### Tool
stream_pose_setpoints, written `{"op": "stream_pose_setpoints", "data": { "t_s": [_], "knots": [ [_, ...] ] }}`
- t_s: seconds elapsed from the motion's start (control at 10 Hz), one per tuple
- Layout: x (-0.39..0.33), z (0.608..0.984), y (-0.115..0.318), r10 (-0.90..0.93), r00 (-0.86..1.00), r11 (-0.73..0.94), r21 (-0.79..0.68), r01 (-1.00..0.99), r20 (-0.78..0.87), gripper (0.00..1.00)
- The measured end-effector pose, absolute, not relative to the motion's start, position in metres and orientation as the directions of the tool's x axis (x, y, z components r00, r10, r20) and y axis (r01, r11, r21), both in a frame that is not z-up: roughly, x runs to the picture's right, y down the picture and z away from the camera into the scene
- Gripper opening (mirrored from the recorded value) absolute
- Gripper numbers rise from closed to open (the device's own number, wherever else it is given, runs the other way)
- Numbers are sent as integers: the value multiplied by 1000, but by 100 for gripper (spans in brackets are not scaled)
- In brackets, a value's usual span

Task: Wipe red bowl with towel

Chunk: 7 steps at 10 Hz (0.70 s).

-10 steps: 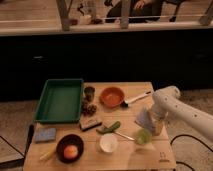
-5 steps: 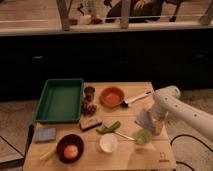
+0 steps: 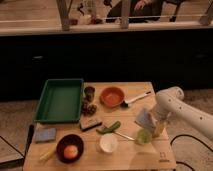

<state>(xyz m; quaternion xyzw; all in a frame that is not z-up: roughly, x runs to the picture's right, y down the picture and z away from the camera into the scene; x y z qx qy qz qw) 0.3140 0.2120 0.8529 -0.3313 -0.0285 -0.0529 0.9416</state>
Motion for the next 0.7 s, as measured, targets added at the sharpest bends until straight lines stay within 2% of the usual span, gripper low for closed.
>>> {"op": "stream_pose_setpoints", "data": {
  "t_s": [0.5, 0.7],
  "knots": [
    [299, 849, 209, -139, 980, 783, -589, 199, 145, 80],
    [291, 850, 211, -166, 972, 775, -588, 232, 165, 75]
  ]
}}
